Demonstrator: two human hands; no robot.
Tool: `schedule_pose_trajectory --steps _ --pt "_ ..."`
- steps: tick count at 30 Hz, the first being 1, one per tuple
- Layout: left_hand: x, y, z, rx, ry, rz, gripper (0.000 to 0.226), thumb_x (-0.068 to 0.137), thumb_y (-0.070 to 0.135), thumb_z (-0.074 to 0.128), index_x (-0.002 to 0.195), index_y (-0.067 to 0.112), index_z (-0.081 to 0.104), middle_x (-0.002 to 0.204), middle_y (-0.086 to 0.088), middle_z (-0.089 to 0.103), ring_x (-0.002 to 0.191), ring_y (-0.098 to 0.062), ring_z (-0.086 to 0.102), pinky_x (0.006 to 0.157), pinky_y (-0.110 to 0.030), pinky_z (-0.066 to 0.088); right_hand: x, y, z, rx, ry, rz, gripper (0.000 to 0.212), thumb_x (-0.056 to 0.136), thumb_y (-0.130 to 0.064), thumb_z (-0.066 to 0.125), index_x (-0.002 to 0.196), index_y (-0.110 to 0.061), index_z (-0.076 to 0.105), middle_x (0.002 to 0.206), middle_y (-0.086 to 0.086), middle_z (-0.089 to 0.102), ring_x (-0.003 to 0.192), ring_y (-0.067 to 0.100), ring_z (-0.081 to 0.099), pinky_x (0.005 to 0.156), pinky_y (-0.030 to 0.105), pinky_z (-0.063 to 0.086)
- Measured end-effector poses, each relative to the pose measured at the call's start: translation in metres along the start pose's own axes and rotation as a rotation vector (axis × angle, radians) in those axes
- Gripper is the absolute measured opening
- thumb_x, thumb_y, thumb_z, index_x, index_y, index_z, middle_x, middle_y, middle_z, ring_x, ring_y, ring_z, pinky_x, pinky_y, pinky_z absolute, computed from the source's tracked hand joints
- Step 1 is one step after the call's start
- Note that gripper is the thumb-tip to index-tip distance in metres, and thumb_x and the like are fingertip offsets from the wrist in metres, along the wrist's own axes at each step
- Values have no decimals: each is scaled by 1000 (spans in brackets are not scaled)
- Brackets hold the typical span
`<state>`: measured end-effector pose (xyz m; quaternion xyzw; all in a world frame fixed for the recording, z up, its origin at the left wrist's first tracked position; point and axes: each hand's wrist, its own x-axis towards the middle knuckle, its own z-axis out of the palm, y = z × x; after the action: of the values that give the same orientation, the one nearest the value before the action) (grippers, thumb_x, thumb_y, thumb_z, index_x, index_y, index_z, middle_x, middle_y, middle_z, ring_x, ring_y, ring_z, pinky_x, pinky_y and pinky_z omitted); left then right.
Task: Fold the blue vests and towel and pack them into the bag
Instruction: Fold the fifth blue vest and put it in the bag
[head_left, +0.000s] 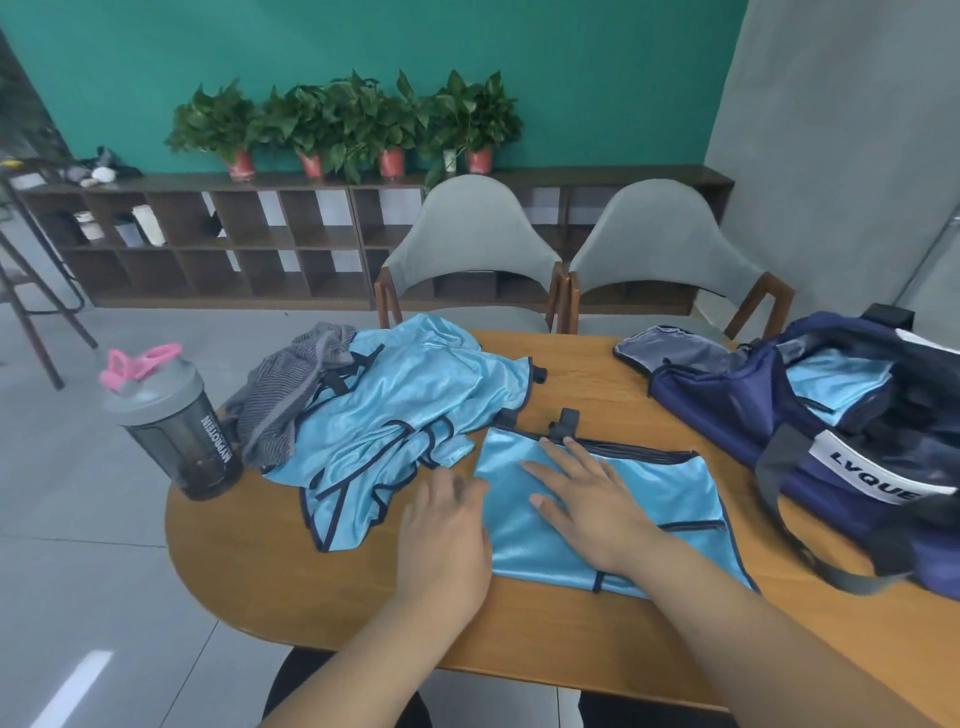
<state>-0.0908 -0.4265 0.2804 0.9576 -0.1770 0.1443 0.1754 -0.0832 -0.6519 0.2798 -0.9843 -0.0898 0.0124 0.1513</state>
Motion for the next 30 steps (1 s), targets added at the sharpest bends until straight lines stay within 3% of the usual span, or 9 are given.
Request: schedule_pose_trajectory --steps 3,5,7,10,13,15,19,23,30 --pt "21 19 1 -61 -1 162 46 93 11 63 139 19 62 137 -1 54 121 -24 54 102 -39 48 -8 14 -2 44 204 -49 43 108 -35 49 151 -32 53 166 -11 33 155 16 26 124 39 28" --pt "42 32 7 -115 -45 285 42 100 11 57 142 17 62 144 0 56 130 -23 53 114 -37 41 -15 24 -3 -35 386 -13 35 98 -18 63 131 -25 70 139 -9 61 126 21 57 101 35 50" --pt "62 39 16 -68 -170 340 44 110 26 45 153 17 51 162 -3 43 150 -27 37 126 -39 24 -24 39 -7 -95 451 61 28 94 -18 66 120 -26 73 121 -11 66 109 20 63 86 33 53" --pt "77 33 36 108 -456 267 66 109 62 19 168 34 9 176 3 -10 161 -21 -16 131 -46 -4 -39 73 -13 -136 222 122 45 104 -54 42 146 -40 54 156 -16 42 144 16 40 117 38 36" --pt "79 29 49 154 -523 219 83 97 82 7 166 39 -10 169 7 -32 154 -19 -36 129 -49 -11 -46 93 -20 -225 29 181 64 101 -70 10 161 -51 18 172 -19 2 160 15 1 130 43 3" --pt "81 32 49 187 -539 219 89 92 87 4 165 39 -12 168 5 -35 152 -22 -39 128 -51 -12 -42 92 -24 -245 -23 206 62 102 -71 9 161 -54 5 172 -19 -8 160 17 -7 130 49 -1" --pt "82 33 44 199 -533 221 92 90 90 4 165 39 -12 169 2 -34 151 -23 -41 128 -52 -13 -35 94 -30 -236 -77 213 62 101 -73 10 160 -57 -1 173 -16 -13 160 18 -11 129 52 0" --pt "66 30 36 119 -312 190 80 102 76 9 168 32 3 174 2 -19 156 -19 -32 130 -43 -11 -50 90 -30 -238 15 251 67 100 -76 9 162 -53 2 173 -12 -15 160 19 -14 130 51 1" --pt "59 20 30 189 -564 196 101 84 97 2 164 40 -18 167 0 -37 152 -22 -40 128 -45 -14 -68 85 -20 -170 10 346 74 95 -81 4 163 -51 2 173 -13 -16 159 16 -19 130 46 -2"
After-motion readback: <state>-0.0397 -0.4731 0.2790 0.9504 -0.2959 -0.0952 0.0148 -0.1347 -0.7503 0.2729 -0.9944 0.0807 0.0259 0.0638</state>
